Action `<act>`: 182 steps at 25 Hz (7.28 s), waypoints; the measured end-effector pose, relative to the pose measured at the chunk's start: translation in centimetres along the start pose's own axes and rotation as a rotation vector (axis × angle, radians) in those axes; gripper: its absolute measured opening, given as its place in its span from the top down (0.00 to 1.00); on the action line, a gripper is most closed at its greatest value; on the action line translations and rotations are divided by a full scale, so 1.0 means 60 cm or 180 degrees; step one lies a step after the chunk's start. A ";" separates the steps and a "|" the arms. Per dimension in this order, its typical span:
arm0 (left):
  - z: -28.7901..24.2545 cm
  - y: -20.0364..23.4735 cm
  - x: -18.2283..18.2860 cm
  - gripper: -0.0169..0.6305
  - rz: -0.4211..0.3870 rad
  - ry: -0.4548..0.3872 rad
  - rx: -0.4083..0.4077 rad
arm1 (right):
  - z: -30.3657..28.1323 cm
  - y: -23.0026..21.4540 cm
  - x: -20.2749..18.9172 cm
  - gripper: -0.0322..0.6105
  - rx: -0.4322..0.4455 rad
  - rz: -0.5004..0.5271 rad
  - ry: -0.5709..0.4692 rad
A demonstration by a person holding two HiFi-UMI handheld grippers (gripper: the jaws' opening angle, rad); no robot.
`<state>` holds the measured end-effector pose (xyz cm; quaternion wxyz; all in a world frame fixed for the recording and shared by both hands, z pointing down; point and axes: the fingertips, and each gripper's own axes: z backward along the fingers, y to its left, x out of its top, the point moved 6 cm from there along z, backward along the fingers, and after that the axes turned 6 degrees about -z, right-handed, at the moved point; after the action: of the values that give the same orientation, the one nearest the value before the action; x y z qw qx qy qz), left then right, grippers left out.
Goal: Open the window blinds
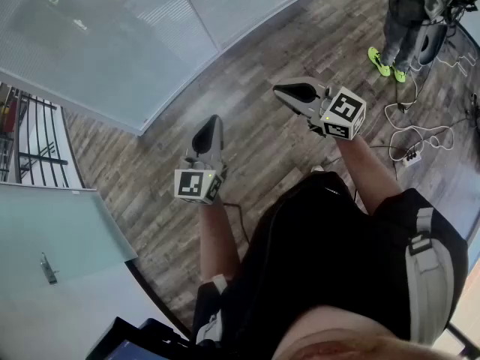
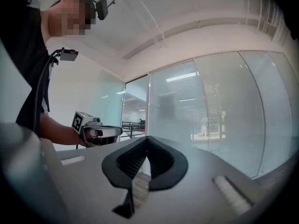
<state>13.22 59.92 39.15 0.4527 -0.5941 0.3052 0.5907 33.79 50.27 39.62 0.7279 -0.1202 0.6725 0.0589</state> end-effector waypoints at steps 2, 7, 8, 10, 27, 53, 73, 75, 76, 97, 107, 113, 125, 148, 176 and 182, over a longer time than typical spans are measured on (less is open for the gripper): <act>0.003 0.003 -0.002 0.97 0.0013 -0.0003 -0.0004 | 0.002 -0.002 -0.006 0.94 -0.0039 -0.0048 0.0030; 0.005 0.005 0.003 0.97 -0.0037 0.0040 0.0012 | 0.006 -0.004 -0.011 0.94 -0.0064 -0.0070 0.0042; 0.006 0.004 0.005 0.97 -0.0050 0.0049 0.0020 | 0.006 -0.004 -0.012 0.94 -0.0069 -0.0073 0.0047; 0.009 0.004 0.009 0.97 -0.0074 0.0037 0.0033 | 0.005 -0.005 -0.010 0.94 -0.0104 -0.0100 0.0024; 0.024 0.010 -0.003 0.97 -0.0093 0.0005 0.0006 | 0.022 -0.011 -0.011 0.94 -0.0152 -0.0521 -0.0194; -0.106 0.074 -0.070 0.97 0.0036 0.0273 -0.0099 | -0.036 -0.129 -0.035 0.94 0.0257 -0.0659 -0.0220; -0.321 0.174 -0.101 0.97 -0.0244 0.0371 0.0196 | -0.134 -0.372 0.001 0.94 0.0682 -0.0579 -0.0186; -0.341 0.180 -0.103 0.97 -0.0243 0.0396 0.0217 | -0.141 -0.389 -0.004 0.94 0.0726 -0.0546 -0.0170; -0.351 0.185 -0.104 0.97 -0.0236 0.0372 0.0236 | -0.144 -0.399 -0.006 0.94 0.0745 -0.0546 -0.0173; -0.411 0.224 -0.143 0.97 -0.0162 0.0505 0.0468 | -0.202 -0.507 -0.034 0.94 0.1086 -0.0832 -0.0321; -0.447 0.254 -0.184 0.97 0.0027 0.0379 0.0260 | -0.242 -0.547 -0.044 0.94 0.0980 -0.0870 -0.0383; -0.484 0.310 -0.161 0.97 0.0104 0.0372 0.0168 | -0.299 -0.578 -0.046 0.94 0.0768 -0.0857 -0.0409; -0.486 0.438 -0.210 0.97 0.0105 0.0348 0.0020 | -0.421 -0.602 -0.029 0.94 0.0652 -0.0705 -0.0343; -0.496 0.623 -0.295 0.97 0.0227 0.0170 -0.0122 | -0.611 -0.630 -0.047 0.94 0.0454 -0.0524 -0.0069; -0.585 0.684 -0.366 0.97 0.0706 0.0386 -0.0026 | -0.662 -0.751 -0.089 0.94 0.0350 -0.0708 0.0113; -0.670 0.733 -0.386 0.97 0.0697 0.0475 -0.0064 | -0.698 -0.835 -0.089 0.94 0.0360 -0.0672 0.0178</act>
<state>-11.81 2.08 49.67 0.3556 -0.6040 0.3952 0.5938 5.28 -8.29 46.95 0.7166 -0.1506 0.6784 -0.0595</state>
